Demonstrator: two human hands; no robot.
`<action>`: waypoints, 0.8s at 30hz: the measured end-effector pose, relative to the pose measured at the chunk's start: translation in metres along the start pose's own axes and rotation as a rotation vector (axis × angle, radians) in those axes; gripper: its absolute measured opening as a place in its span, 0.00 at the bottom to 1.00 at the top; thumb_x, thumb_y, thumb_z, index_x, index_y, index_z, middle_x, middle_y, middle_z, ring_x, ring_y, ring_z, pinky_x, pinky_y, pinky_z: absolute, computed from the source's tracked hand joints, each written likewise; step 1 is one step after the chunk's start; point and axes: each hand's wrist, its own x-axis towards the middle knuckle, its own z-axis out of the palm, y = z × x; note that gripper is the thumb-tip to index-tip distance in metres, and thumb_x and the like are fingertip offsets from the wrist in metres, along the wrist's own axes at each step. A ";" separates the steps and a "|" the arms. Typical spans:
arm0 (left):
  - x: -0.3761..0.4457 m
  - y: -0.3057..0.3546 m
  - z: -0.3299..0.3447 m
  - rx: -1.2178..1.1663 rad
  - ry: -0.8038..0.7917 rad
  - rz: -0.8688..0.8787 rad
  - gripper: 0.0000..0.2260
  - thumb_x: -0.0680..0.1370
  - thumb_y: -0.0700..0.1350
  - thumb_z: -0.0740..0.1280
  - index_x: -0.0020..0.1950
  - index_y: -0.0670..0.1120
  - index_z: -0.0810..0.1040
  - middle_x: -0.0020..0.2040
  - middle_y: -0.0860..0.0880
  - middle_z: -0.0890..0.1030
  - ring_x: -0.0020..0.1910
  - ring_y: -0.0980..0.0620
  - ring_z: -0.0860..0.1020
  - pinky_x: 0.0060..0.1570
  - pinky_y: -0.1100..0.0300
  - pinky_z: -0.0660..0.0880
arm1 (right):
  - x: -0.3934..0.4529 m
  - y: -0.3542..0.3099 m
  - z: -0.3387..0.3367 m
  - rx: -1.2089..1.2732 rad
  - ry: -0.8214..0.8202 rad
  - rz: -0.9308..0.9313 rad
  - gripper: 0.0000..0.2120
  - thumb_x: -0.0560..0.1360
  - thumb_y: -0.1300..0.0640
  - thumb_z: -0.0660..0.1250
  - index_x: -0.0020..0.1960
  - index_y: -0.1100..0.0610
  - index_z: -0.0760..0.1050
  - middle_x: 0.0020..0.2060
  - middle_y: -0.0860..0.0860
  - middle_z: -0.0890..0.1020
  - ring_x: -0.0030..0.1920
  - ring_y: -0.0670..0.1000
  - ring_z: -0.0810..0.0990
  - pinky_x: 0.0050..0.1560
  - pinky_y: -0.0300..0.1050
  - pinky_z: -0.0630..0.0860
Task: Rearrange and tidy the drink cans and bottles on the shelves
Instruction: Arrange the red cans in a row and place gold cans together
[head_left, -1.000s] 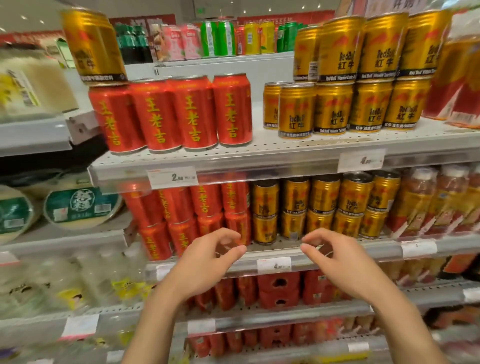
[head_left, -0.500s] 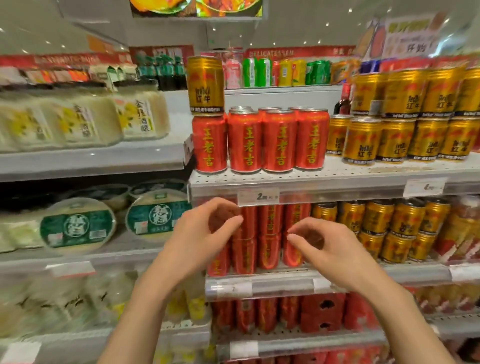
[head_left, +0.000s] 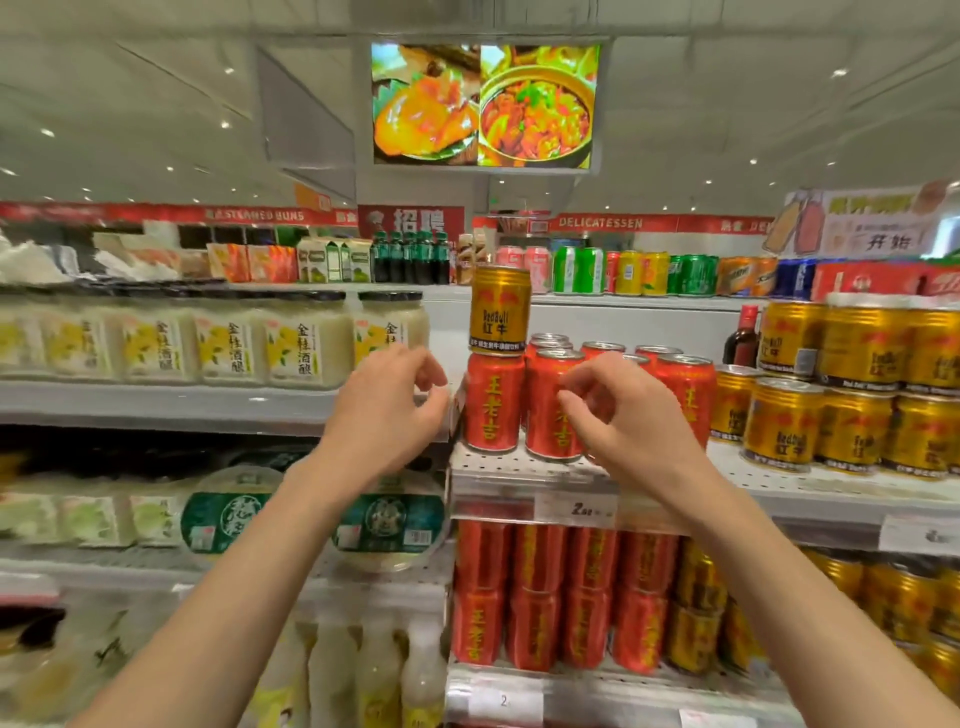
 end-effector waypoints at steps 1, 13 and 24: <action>0.001 -0.003 0.001 -0.026 -0.019 -0.009 0.01 0.79 0.46 0.68 0.49 0.51 0.79 0.49 0.52 0.78 0.52 0.50 0.77 0.56 0.48 0.78 | 0.009 -0.003 0.003 -0.015 0.015 -0.009 0.05 0.77 0.53 0.70 0.52 0.49 0.79 0.43 0.43 0.78 0.40 0.39 0.77 0.43 0.39 0.74; 0.009 -0.016 0.003 -0.198 -0.016 -0.015 0.01 0.79 0.45 0.69 0.49 0.52 0.80 0.44 0.55 0.79 0.41 0.57 0.75 0.44 0.56 0.76 | 0.090 -0.025 0.026 0.056 -0.055 0.035 0.28 0.79 0.42 0.64 0.76 0.43 0.60 0.72 0.51 0.67 0.66 0.53 0.73 0.62 0.59 0.78; 0.006 -0.015 0.010 -0.225 0.049 -0.038 0.04 0.79 0.51 0.69 0.48 0.52 0.79 0.44 0.55 0.78 0.44 0.55 0.76 0.48 0.50 0.79 | 0.094 -0.024 0.018 0.341 0.021 0.122 0.18 0.76 0.47 0.72 0.58 0.51 0.68 0.60 0.48 0.77 0.53 0.53 0.82 0.47 0.47 0.82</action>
